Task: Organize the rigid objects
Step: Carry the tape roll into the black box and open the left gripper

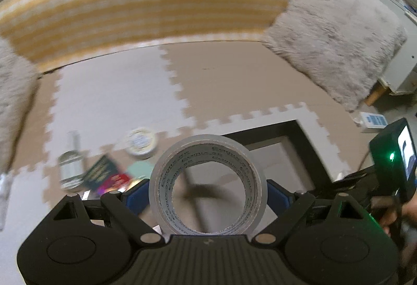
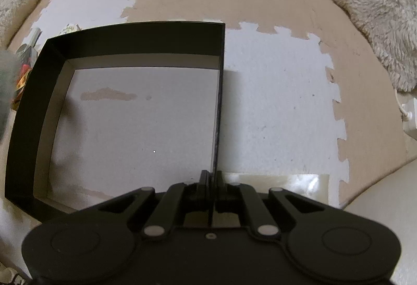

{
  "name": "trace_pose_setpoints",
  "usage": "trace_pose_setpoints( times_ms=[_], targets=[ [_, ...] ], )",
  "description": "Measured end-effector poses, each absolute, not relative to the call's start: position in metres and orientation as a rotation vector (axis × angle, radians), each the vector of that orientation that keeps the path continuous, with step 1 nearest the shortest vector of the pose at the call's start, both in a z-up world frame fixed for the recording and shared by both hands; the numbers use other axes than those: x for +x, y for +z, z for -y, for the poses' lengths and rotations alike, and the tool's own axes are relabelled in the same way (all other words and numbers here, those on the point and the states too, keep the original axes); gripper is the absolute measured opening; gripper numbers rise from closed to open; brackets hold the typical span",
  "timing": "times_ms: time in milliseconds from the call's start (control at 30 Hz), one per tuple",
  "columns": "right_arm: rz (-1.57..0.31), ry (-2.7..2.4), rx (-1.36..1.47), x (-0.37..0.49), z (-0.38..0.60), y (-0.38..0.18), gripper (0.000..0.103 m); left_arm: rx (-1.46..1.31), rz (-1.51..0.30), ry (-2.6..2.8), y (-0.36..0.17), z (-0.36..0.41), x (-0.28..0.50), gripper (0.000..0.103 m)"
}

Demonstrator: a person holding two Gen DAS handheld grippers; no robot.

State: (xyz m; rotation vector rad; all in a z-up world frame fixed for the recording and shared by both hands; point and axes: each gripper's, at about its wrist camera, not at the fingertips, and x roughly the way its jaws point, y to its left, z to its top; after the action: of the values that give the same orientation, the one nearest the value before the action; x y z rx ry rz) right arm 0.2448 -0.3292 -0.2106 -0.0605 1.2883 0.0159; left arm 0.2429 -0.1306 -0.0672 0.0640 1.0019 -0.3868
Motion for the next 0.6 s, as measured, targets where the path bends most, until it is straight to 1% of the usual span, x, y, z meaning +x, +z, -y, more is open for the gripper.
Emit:
trace_pose_setpoints(
  times_ms=[200,300,600],
  targets=[
    [-1.283,0.019,-0.042,0.244,0.331,-0.210,0.004,0.153,-1.000,-0.429,-0.081,0.173,0.258,0.091],
    [-1.280,0.020,-0.050,0.244,0.330,-0.210,0.004,0.165,-1.019,-0.453,-0.088,0.183,0.262,0.091],
    [-1.281,0.021,-0.027,0.244,0.333,-0.210,0.004,0.346,-0.961,-0.437,-0.118,0.194,0.264,0.091]
  ],
)
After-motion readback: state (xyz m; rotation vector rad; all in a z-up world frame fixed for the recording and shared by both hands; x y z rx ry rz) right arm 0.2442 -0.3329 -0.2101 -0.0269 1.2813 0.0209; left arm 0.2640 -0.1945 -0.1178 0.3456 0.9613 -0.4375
